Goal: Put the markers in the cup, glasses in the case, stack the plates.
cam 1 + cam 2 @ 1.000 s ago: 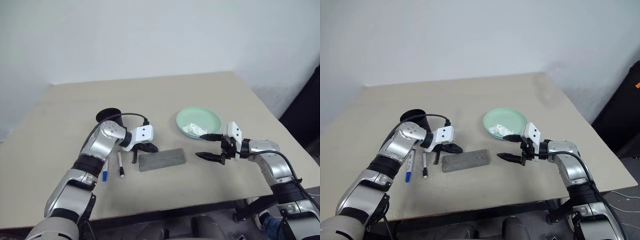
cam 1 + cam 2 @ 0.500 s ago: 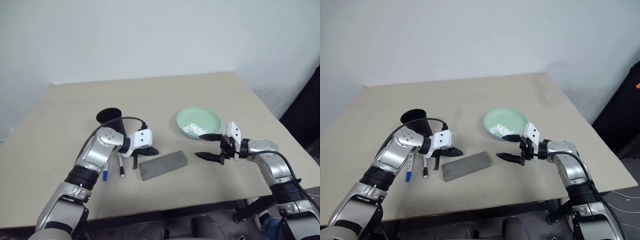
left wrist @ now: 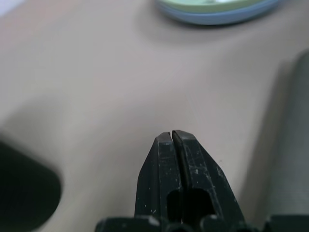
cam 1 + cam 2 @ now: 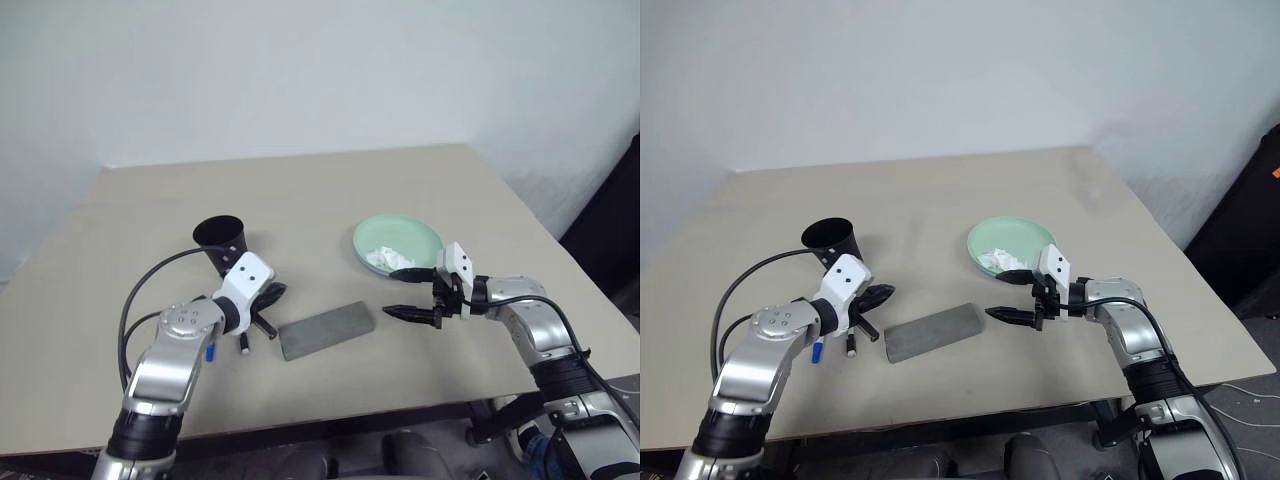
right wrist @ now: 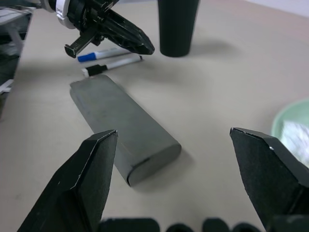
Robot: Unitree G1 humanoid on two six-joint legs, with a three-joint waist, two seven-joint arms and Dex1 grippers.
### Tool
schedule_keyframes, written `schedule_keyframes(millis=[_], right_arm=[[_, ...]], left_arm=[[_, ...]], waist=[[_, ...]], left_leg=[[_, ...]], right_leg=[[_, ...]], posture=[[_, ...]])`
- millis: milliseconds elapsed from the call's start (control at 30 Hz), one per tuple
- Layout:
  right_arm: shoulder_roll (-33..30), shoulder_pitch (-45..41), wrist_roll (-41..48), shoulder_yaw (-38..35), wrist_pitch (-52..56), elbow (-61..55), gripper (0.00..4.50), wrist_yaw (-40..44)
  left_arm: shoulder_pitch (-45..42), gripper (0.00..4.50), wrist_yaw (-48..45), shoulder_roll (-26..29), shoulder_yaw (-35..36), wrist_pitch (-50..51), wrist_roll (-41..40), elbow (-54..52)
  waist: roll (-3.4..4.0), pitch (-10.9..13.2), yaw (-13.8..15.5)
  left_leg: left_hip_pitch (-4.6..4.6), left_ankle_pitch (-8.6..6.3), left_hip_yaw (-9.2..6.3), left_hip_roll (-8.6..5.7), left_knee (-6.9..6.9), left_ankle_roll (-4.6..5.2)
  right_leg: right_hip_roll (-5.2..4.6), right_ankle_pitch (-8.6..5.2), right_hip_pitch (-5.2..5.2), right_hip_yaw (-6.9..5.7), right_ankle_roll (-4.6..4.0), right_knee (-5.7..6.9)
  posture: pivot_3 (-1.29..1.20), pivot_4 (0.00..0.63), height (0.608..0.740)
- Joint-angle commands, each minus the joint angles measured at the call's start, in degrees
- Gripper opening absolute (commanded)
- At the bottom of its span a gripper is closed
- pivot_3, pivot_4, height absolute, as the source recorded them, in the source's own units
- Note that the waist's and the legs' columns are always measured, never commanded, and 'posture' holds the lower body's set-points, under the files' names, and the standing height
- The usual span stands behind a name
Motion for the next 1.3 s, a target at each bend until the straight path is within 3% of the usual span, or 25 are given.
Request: schedule_keyframes(millis=[33,233,267,333,567,900,1300], right_arm=[[0.5,-2.7,-0.2,-0.1,-1.8,2.1,4.05,1.7],[2.4,-5.6,-1.4,1.5,-4.4,7.8,4.05,4.2],[2.8,-6.1,-1.7,1.7,-4.9,8.7,4.05,4.5],[3.7,-7.0,-2.2,1.8,-5.7,10.5,4.05,4.9],[5.7,-8.5,-3.2,1.8,-8.0,13.9,4.05,5.3],[5.6,-6.5,-3.5,0.4,-8.5,12.7,4.05,3.5],[4.8,-4.2,-3.4,-1.1,-7.9,9.8,4.05,0.8]], left_arm=[[2.4,0.02,7.8,-3.2,2.5,5.1,1.2,-8.5],[7.9,0.02,20.6,-9.8,6.6,11.4,5.1,-14.3],[8.6,0.18,22.3,-10.6,7.1,12.1,5.8,-14.9],[9.2,0.61,24.7,-12.0,8.3,13.4,6.0,-15.2],[7.3,2.89,29.2,-13.6,10.2,16.0,6.1,-13.7],[0.0,2.89,27.8,-12.6,9.7,17.8,2.4,-6.4],[-4.9,2.89,29.9,-15.3,10.2,23.7,0.4,-0.5]], waist=[[0.00,0.0,0.0],[0.00,0.0,-0.3],[-0.01,0.0,-0.3],[-0.01,0.0,-0.3],[-0.01,0.0,-0.3],[-0.01,0.0,-0.3],[-0.02,0.0,-0.3]], left_leg=[[0.01,0.01,0.01,0.00,0.00,-0.01],[0.03,0.01,0.08,0.21,-0.01,-0.21],[0.07,0.00,0.11,0.27,-0.01,-0.24],[0.11,0.00,0.12,0.34,-0.01,-0.29],[0.19,0.06,0.13,0.38,-0.01,-0.39],[0.19,0.05,0.13,0.40,-0.04,-0.42],[0.12,0.01,0.13,0.42,-0.10,-0.49]], right_leg=[[0.00,0.00,0.01,0.00,0.00,0.01],[0.13,0.07,-0.03,-0.06,-0.11,0.01],[0.13,0.07,0.00,-0.14,-0.12,0.02],[0.17,0.08,0.01,-0.18,-0.12,0.03],[0.19,0.08,0.10,-0.24,-0.13,0.03],[0.20,0.09,0.06,-0.25,-0.14,0.04],[0.20,0.10,-0.06,-0.25,-0.15,0.02]], posture=[[0.00,0.000,0.740],[0.00,0.000,0.740],[0.00,0.000,0.740],[0.00,0.000,0.740],[0.00,0.000,0.740],[0.00,0.000,0.740],[0.00,0.000,0.740]])
